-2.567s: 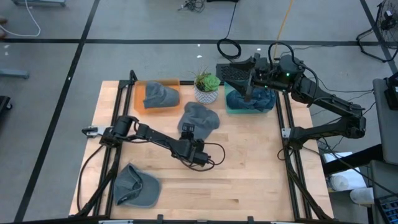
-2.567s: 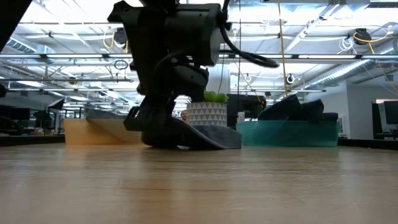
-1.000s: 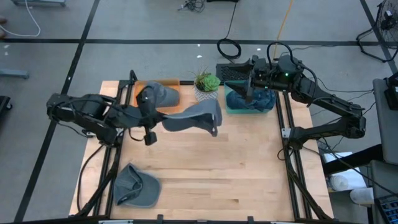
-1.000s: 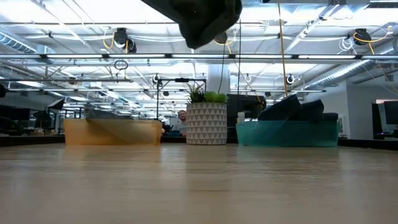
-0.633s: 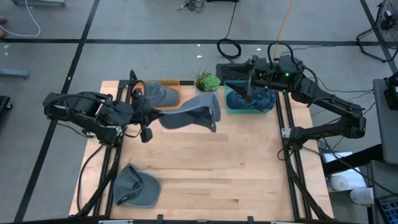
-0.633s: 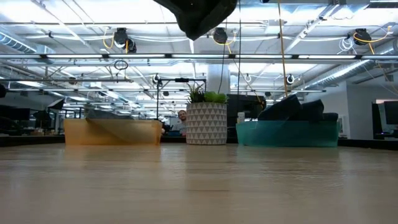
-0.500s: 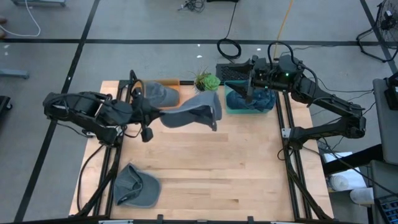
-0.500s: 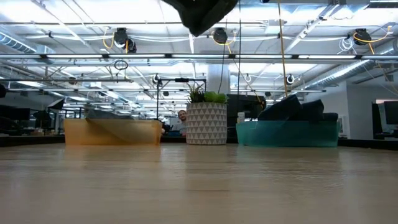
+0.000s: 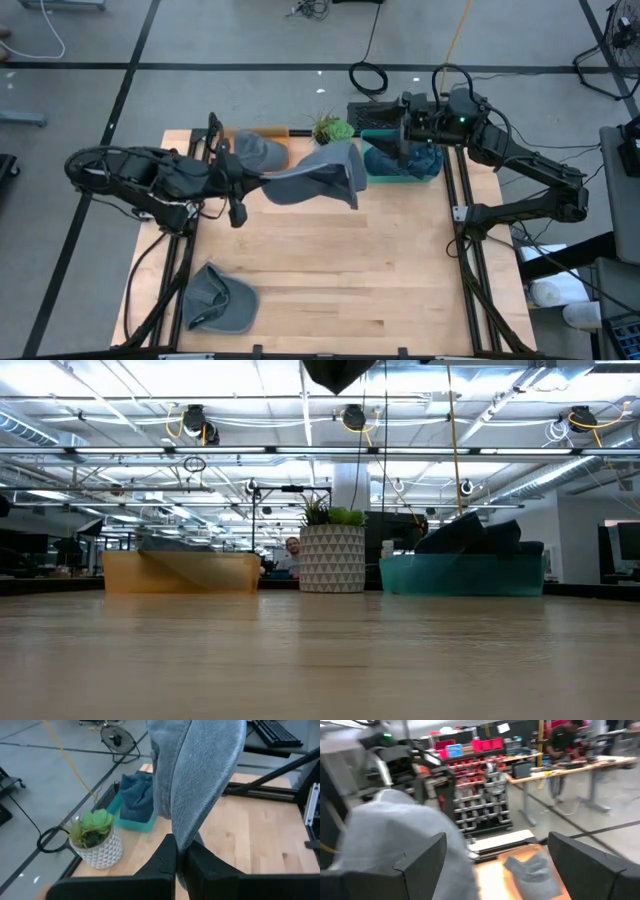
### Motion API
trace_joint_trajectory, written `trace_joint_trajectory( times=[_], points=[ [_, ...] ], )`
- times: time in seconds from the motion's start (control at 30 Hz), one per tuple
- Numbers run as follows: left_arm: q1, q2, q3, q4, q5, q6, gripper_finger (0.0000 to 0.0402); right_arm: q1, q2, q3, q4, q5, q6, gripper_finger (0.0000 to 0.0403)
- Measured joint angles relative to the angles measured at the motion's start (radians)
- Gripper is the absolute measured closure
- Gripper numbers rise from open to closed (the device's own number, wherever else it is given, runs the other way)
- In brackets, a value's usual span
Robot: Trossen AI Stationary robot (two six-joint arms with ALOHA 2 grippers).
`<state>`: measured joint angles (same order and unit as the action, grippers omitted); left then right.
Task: Pick & Place hat
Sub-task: Put the top gray cap into the orange bin
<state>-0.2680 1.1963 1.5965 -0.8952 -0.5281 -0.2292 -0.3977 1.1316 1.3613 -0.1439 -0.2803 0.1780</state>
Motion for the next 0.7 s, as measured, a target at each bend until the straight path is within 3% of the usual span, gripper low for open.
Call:
trace_joint_trajectory(
  times=[0.37,0.6,0.7],
  points=[
    [0.032,-0.002,0.000,0.179,-0.007,0.082,0.0392,0.001,0.000,0.000,0.004,-0.273,0.019,0.0069],
    [0.089,0.003,0.000,0.291,-0.033,0.103,0.0392,0.009,0.003,0.000,0.067,-0.256,0.032,0.0069],
    [0.113,0.018,0.000,0.330,-0.031,0.100,0.0392,0.040,0.015,0.000,0.144,-0.187,0.057,0.0069]
  ],
)
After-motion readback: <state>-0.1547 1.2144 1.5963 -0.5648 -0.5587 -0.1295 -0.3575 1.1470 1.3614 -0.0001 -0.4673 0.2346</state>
